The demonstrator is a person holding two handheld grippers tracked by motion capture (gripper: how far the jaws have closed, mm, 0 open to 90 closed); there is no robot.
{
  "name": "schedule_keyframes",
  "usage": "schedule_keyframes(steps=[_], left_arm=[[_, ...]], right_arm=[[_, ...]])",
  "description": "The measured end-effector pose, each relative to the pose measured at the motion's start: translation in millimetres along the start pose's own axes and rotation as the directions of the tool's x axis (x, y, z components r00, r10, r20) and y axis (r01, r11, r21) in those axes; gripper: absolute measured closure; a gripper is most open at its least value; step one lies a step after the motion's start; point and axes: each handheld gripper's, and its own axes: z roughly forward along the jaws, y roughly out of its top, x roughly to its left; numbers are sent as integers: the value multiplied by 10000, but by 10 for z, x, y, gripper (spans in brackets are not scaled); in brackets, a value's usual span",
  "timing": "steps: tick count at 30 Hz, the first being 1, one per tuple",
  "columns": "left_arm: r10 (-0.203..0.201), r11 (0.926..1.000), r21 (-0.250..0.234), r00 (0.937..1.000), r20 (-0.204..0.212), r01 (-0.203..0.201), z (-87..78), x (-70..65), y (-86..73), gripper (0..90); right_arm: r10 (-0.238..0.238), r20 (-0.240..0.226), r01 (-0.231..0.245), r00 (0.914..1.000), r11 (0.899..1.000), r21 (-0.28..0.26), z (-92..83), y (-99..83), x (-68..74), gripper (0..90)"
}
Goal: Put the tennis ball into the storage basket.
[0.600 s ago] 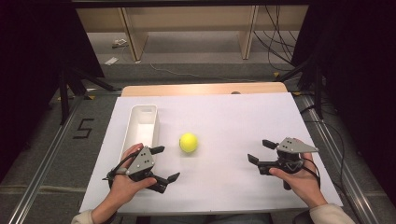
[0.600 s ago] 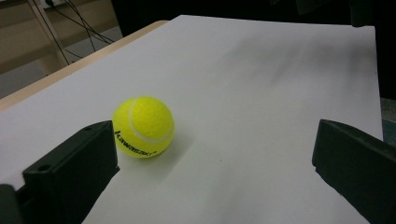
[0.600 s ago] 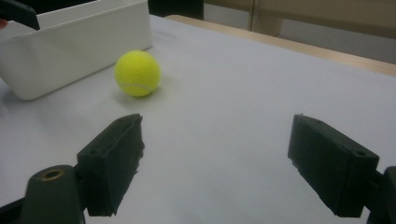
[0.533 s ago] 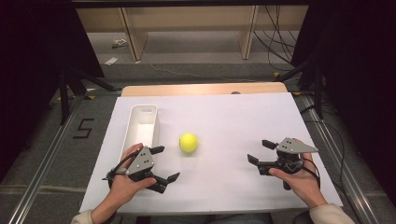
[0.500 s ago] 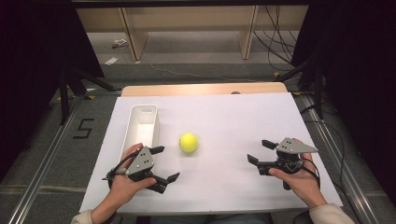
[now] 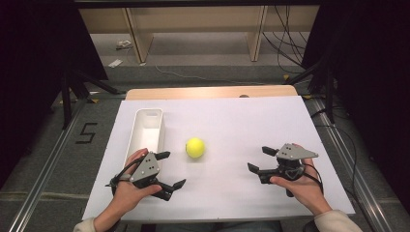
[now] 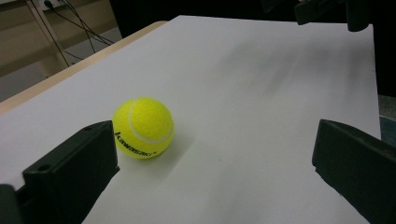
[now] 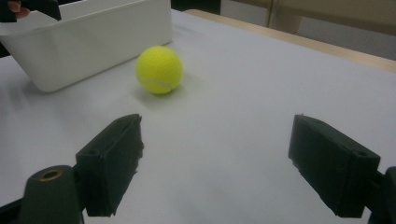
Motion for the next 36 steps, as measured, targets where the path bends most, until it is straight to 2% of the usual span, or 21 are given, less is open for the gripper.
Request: schedule_keyframes(steps=[21,31,36], left_arm=[[132,9999,74,9999,43,-132,2,-10,7,0],[150,9999,77,9999,70,-150,2,-17,8,0],[126,9999,57,9999,92,-126,6,-25,14,0]], right_arm=[[-363,-583,377,9976,9990,222,322,109,190,183],[-569,-900,607,9943,9973,403,587,173,298,182],[-592,-975,635,9935,9971,419,667,204,327,180]])
